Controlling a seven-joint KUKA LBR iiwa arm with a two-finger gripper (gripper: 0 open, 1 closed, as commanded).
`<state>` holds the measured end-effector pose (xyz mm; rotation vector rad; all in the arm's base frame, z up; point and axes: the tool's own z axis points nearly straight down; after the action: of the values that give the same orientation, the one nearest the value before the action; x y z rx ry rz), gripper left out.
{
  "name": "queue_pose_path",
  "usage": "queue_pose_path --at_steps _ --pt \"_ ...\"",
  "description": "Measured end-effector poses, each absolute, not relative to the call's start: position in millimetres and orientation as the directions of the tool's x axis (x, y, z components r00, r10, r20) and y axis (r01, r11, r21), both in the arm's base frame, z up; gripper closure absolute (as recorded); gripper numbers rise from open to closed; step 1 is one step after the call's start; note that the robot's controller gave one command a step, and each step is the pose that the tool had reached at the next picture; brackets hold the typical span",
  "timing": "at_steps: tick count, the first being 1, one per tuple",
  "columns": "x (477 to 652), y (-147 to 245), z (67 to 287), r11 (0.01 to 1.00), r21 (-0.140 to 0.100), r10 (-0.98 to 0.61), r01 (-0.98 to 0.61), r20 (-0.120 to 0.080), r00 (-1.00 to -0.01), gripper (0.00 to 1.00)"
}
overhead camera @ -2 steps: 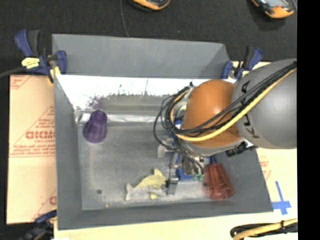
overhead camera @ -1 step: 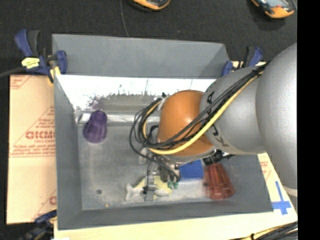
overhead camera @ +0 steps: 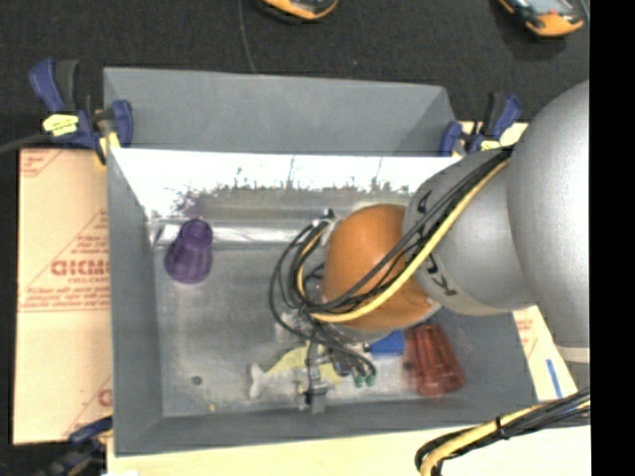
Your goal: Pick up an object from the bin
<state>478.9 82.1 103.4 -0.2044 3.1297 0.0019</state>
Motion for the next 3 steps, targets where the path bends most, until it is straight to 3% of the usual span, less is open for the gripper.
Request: queue_pose_path --at_steps 1,2,3 --pt "485.5 30 86 0.969 0.001 -0.247 -0.247 -0.006 -0.969 0.0" --pt "489.6 -4 70 0.963 0.002 -0.271 -0.271 -0.001 -0.963 1.0" --pt "489.5 -4 70 0.963 0.002 -0.27 -0.27 -0.001 -0.963 1.0"
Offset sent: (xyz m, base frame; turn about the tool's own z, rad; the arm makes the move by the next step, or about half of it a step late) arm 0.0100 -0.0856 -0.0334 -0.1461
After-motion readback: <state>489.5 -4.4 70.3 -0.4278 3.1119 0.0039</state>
